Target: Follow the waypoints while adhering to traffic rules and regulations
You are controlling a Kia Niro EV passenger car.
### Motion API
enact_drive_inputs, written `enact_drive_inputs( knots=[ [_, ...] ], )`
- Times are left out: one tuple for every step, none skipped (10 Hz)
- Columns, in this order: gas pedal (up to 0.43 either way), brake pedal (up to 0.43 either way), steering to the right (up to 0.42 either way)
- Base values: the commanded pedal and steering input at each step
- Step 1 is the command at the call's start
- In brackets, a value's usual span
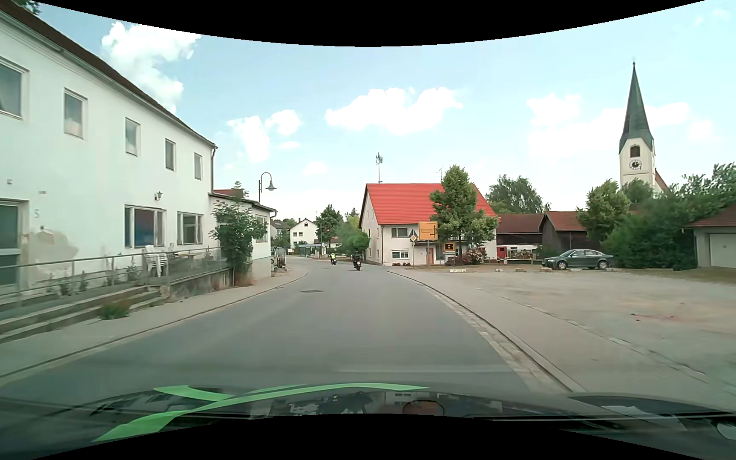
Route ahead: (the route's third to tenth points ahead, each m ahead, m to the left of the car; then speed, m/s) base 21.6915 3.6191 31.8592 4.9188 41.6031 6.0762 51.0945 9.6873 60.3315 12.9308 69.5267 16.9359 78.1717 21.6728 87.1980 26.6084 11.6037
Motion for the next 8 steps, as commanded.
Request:
enact_drive_inputs(
  knots=[
    [0.079,0.0,-0.004],
    [0.079,0.0,-0.005],
    [0.079,0.0,-0.006],
    [0.079,0.0,-0.007],
    [0.079,0.0,-0.009],
    [0.079,0.0,-0.014],
    [0.079,0.0,-0.022],
    [0.079,0.0,-0.03]
  ],
)
